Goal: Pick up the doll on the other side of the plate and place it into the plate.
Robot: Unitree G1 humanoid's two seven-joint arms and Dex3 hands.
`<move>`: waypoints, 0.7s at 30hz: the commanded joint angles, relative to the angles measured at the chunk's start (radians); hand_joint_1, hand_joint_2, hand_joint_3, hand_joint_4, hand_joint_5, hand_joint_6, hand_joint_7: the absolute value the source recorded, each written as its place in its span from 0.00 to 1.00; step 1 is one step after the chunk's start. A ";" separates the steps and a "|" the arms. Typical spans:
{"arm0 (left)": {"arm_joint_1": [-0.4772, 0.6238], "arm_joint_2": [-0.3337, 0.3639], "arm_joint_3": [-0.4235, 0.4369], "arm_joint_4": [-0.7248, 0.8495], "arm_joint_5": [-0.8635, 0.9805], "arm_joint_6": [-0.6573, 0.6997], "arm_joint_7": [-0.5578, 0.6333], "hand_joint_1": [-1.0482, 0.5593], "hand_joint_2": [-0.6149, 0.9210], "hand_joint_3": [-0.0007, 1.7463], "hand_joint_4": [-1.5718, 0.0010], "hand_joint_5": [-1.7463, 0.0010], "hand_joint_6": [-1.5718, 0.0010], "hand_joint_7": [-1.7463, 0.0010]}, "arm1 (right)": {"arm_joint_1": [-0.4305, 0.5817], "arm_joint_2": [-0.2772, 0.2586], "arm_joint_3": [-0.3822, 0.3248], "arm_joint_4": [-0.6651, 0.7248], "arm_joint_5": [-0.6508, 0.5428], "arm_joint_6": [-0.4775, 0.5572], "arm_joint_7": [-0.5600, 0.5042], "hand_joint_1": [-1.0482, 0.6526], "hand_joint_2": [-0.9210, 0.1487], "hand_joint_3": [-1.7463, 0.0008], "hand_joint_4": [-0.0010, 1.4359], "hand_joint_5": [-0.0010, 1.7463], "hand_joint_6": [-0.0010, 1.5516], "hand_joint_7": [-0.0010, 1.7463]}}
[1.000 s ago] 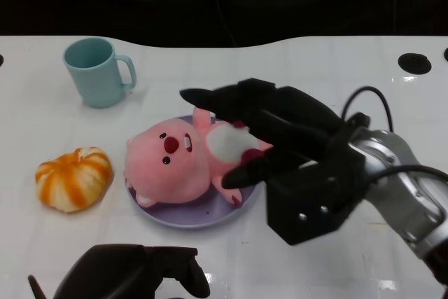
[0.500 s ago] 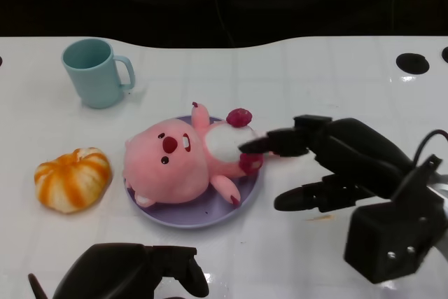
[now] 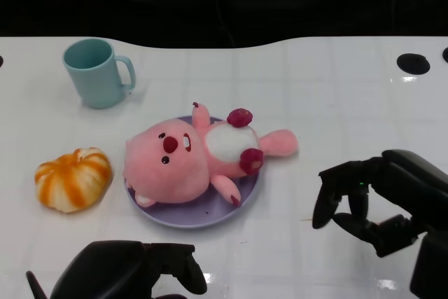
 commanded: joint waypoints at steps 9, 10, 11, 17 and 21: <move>-0.006 0.021 0.017 0.007 -0.029 -0.002 -0.002 0.48 1.00 0.18 0.56 0.14 0.51 0.53 | 0.090 -0.021 -0.021 -0.095 0.021 0.109 0.037 0.58 0.48 0.25 0.50 1.00 0.39 0.90; -0.006 0.022 0.018 0.007 -0.031 0.001 -0.004 0.48 1.00 0.18 0.56 0.14 0.51 0.53 | 0.089 -0.017 -0.020 -0.085 0.026 0.106 0.036 0.58 0.48 0.25 0.50 1.00 0.39 0.90; -0.007 0.024 0.020 0.008 -0.034 0.000 -0.005 0.48 1.00 0.18 0.57 0.15 0.51 0.54 | 0.088 -0.013 -0.019 -0.075 0.032 0.102 0.035 0.58 0.48 0.25 0.50 1.00 0.38 0.90; -0.008 0.031 0.027 0.017 -0.041 -0.008 0.001 0.48 1.00 0.18 0.56 0.15 0.50 0.54 | 0.082 0.022 -0.009 -0.005 0.048 0.050 0.011 0.58 0.49 0.25 0.46 1.00 0.39 0.92; -0.008 0.031 0.030 0.020 -0.044 -0.006 -0.001 0.48 1.00 0.18 0.57 0.15 0.51 0.54 | 0.081 0.038 -0.006 0.043 0.044 0.004 -0.003 0.57 0.50 0.24 0.46 1.00 0.39 0.91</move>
